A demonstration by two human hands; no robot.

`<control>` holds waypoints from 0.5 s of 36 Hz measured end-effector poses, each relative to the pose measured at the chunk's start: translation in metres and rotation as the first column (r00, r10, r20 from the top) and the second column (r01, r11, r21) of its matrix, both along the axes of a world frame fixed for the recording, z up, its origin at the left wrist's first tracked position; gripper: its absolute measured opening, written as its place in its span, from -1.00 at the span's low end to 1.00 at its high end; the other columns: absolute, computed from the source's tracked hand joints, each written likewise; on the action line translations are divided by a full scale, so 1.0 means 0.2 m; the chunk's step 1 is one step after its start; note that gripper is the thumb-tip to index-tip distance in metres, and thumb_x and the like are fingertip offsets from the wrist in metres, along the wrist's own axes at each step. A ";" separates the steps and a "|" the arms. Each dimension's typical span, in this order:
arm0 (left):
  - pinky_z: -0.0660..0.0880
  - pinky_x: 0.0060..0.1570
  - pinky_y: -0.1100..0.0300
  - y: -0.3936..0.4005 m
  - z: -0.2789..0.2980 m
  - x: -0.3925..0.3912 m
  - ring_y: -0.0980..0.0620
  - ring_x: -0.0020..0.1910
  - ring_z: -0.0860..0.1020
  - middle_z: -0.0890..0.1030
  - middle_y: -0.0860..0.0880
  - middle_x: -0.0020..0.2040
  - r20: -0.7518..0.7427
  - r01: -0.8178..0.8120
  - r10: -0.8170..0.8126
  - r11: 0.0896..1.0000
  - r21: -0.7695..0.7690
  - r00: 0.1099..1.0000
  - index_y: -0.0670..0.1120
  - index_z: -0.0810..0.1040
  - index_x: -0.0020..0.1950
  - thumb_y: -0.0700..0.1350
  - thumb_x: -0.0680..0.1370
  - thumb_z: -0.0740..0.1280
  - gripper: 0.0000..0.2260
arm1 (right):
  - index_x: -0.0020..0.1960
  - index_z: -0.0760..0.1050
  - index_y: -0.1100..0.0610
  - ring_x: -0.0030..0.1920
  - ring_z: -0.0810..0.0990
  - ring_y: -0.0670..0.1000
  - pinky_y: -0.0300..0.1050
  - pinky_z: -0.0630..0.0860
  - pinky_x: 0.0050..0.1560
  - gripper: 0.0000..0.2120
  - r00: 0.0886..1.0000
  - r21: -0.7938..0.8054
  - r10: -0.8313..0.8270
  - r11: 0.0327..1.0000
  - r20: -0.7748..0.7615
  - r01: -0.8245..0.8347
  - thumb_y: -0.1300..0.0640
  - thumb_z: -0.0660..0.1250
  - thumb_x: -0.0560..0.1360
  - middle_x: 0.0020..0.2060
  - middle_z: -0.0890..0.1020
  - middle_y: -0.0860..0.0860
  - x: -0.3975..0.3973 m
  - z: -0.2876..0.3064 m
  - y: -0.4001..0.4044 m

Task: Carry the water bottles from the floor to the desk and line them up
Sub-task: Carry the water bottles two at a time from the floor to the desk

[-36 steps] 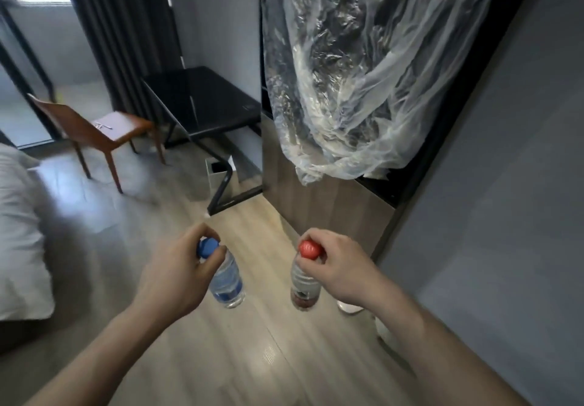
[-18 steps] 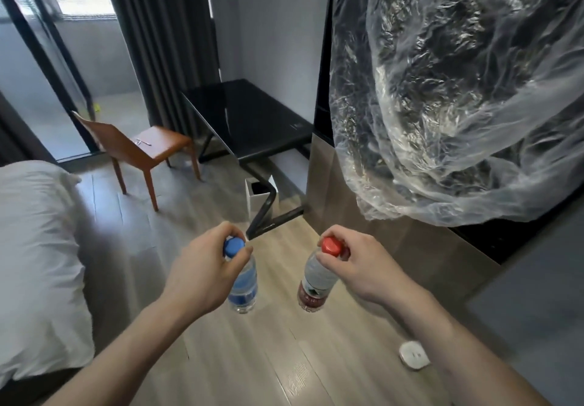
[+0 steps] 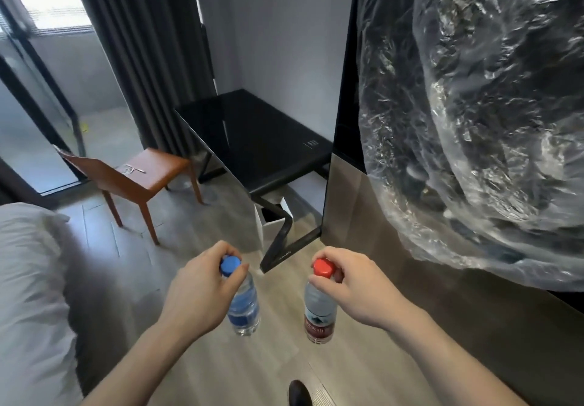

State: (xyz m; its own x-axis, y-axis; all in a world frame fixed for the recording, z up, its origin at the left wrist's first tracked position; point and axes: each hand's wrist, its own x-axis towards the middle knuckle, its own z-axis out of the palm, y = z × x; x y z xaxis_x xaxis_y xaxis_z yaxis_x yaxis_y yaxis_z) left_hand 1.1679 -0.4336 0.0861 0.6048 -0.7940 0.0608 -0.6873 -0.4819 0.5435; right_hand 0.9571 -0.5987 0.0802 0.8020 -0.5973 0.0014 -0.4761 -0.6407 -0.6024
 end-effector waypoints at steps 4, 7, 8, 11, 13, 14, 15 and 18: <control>0.61 -0.19 0.20 -0.20 0.02 0.28 0.14 -0.22 0.59 0.59 0.18 -0.18 -0.035 -0.025 0.026 1.000 0.008 0.999 0.16 0.45 -0.04 0.15 0.54 0.34 -0.88 | 0.01 0.45 -0.17 -0.01 0.55 -0.13 -0.06 0.55 0.02 -0.83 0.999 -0.005 0.046 0.999 -0.028 -0.046 -0.23 0.33 0.53 -0.07 0.59 -0.23 0.30 -0.03 -0.24; 0.62 -0.16 0.17 -0.34 0.05 0.50 0.14 -0.20 0.60 0.60 0.18 -0.17 -0.053 -0.065 0.065 0.998 -0.013 0.996 0.16 0.46 -0.04 0.14 0.53 0.34 -0.89 | -0.02 0.42 -0.18 -0.04 0.55 -0.13 -0.05 0.56 -0.01 -0.82 0.996 -0.018 0.085 0.996 -0.038 -0.085 -0.24 0.31 0.53 -0.09 0.58 -0.23 0.55 -0.02 -0.43; 0.62 -0.18 0.16 -0.38 0.05 0.57 0.14 -0.22 0.60 0.60 0.18 -0.19 -0.044 -0.081 0.080 0.996 -0.022 0.996 0.16 0.46 -0.05 0.14 0.53 0.33 -0.89 | -0.02 0.42 -0.17 -0.05 0.55 -0.13 -0.05 0.56 -0.02 -0.82 0.994 -0.021 0.100 0.995 -0.038 -0.101 -0.24 0.31 0.53 -0.09 0.58 -0.21 0.65 -0.01 -0.49; 0.61 -0.25 0.11 -0.47 0.06 0.79 0.14 -0.28 0.58 0.59 0.17 -0.24 -0.003 -0.128 0.128 0.991 -0.043 0.992 0.16 0.44 -0.08 0.16 0.53 0.32 -0.88 | -0.01 0.44 -0.14 -0.04 0.56 -0.12 -0.06 0.56 0.01 -0.80 0.989 -0.026 0.145 0.989 -0.038 -0.146 -0.24 0.31 0.53 -0.07 0.59 -0.20 0.91 0.04 -0.63; 0.61 -0.26 0.09 -0.52 0.07 0.95 0.15 -0.27 0.58 0.58 0.18 -0.23 0.008 -0.172 0.172 0.984 -0.042 0.985 0.18 0.43 -0.08 0.17 0.53 0.32 -0.88 | -0.01 0.44 -0.14 -0.05 0.56 -0.10 -0.07 0.56 0.01 -0.80 0.986 -0.024 0.160 0.987 -0.040 -0.161 -0.24 0.31 0.54 -0.08 0.59 -0.18 1.09 0.06 -0.70; 0.61 -0.26 0.08 -0.55 0.07 1.03 0.15 -0.26 0.57 0.58 0.18 -0.23 0.009 -0.188 0.189 0.981 -0.048 0.982 0.18 0.42 -0.09 0.16 0.53 0.33 -0.88 | -0.01 0.45 -0.14 -0.06 0.56 -0.09 -0.07 0.56 0.00 -0.80 0.985 -0.028 0.165 0.986 -0.043 -0.166 -0.24 0.31 0.54 -0.09 0.59 -0.17 1.17 0.08 -0.73; 0.61 -0.25 0.06 -0.57 0.07 1.11 0.15 -0.26 0.57 0.58 0.18 -0.23 0.008 -0.200 0.201 0.978 -0.057 0.980 0.17 0.43 -0.09 0.15 0.53 0.34 -0.87 | -0.01 0.45 -0.14 -0.06 0.56 -0.09 -0.07 0.56 -0.02 -0.80 0.985 -0.033 0.168 0.985 -0.043 -0.170 -0.24 0.31 0.54 -0.10 0.59 -0.17 1.26 0.09 -0.76; 0.61 -0.24 0.05 -0.63 0.08 1.35 0.14 -0.25 0.58 0.58 0.18 -0.22 0.011 -0.212 0.214 0.975 -0.067 0.977 0.16 0.44 -0.08 0.15 0.52 0.35 -0.87 | -0.03 0.45 -0.16 -0.07 0.55 -0.10 -0.09 0.55 -0.06 -0.83 0.986 -0.036 0.161 0.986 -0.030 -0.162 -0.23 0.33 0.54 -0.12 0.59 -0.18 1.51 0.10 -0.84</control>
State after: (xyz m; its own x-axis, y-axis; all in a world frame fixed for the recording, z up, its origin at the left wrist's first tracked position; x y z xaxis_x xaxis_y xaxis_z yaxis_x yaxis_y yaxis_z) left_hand 1.4385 -0.5588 0.1018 0.7580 -0.6410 0.1206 -0.5826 -0.5823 0.5670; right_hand 1.2592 -0.7675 0.1009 0.8882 -0.4595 -0.0011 -0.3797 -0.7328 -0.5647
